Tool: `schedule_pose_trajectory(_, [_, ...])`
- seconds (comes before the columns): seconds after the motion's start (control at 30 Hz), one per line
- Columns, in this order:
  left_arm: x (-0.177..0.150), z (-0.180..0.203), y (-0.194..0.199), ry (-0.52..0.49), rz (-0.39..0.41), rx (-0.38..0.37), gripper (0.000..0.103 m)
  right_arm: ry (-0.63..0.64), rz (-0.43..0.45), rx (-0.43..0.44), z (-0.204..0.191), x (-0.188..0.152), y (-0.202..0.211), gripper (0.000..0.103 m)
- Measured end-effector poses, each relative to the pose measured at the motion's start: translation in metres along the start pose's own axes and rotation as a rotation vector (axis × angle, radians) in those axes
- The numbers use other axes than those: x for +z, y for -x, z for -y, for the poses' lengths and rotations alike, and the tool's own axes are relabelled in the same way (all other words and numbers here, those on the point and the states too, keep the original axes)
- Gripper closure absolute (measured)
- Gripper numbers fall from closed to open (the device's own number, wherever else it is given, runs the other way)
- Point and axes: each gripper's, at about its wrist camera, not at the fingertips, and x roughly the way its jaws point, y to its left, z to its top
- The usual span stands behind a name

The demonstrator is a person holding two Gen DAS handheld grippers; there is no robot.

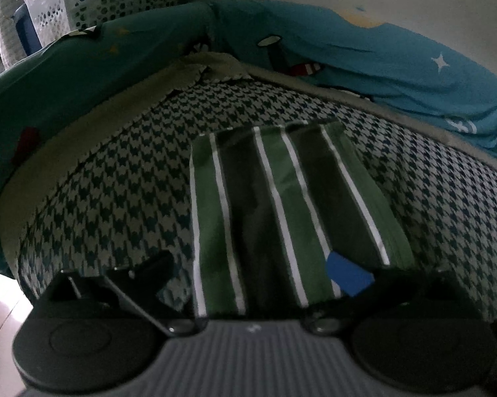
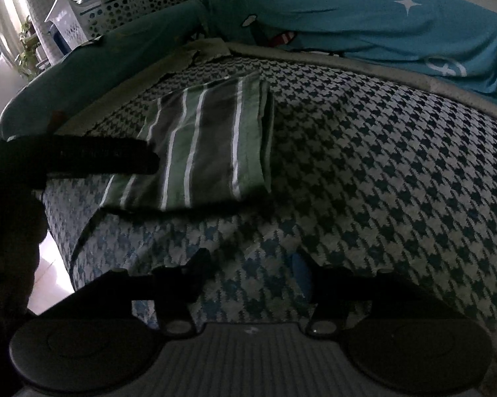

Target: Fold clothes

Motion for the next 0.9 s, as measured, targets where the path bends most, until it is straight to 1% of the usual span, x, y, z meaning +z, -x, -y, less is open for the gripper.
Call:
schedule_pose_trajectory(0.33, [-0.017, 0.001, 0.006, 0.018, -0.016, 0.02, 0.0, 0.019, -0.003, -0.014, 0.0, 0.002, 0.003, 0.045])
schedule_pose_trajectory(0.43, [-0.022, 0.002, 0.007, 0.02, -0.02, 0.023, 0.0, 0.011, -0.006, -0.02, 0.001, 0.004, 0.004, 0.04])
schedule_pose_trajectory(0.47, [-0.023, 0.002, 0.008, 0.021, -0.021, 0.025, 0.0, 0.008, -0.007, -0.021, 0.002, 0.004, 0.004, 0.039])
schedule_pose_trajectory(0.9, [-0.041, 0.003, 0.015, 0.031, -0.031, 0.04, 0.0, 0.015, 0.007, -0.033, 0.002, 0.007, 0.011, 0.039])
